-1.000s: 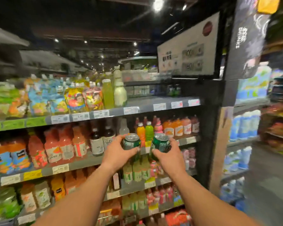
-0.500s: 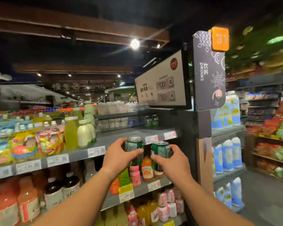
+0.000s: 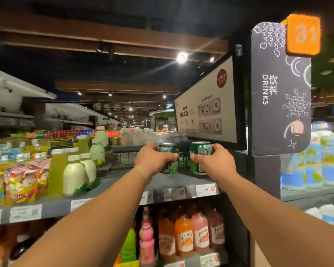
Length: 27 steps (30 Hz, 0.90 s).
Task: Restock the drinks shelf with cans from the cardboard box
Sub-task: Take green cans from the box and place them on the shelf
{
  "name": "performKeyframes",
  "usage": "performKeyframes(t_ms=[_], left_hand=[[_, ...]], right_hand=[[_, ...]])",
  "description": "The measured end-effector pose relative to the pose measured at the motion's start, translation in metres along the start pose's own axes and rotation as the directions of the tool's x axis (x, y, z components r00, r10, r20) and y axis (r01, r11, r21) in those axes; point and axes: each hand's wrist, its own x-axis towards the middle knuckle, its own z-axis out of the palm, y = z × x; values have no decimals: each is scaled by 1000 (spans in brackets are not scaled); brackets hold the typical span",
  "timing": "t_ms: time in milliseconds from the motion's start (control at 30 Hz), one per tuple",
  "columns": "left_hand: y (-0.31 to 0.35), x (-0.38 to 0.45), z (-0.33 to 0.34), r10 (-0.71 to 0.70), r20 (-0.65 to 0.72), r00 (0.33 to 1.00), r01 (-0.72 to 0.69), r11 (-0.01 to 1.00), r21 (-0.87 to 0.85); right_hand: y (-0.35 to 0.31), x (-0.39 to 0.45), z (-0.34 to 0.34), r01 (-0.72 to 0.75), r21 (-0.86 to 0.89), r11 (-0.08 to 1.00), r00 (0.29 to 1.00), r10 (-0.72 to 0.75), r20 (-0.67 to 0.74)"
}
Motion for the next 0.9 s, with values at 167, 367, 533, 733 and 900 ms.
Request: performKeyframes(t_ms=[167, 367, 533, 733, 900], left_hand=[[-12, 82, 33, -9, 24, 1000, 10, 998, -58], [-36, 186, 73, -29, 106, 994, 30, 999, -13], [-53, 255, 106, -50, 136, 989, 48, 999, 12], [-68, 310, 134, -45, 96, 994, 43, 999, 19], [-81, 349, 148, -82, 114, 990, 77, 996, 48]], right_hand=[[22, 79, 24, -29, -45, 999, 999, 30, 19], [41, 168, 62, -88, -122, 989, 996, 88, -2], [58, 230, 95, -162, -201, 966, 985, 170, 22], [74, 291, 131, -88, -209, 974, 996, 81, -41], [91, 330, 157, -45, -259, 965, 999, 46, 1]])
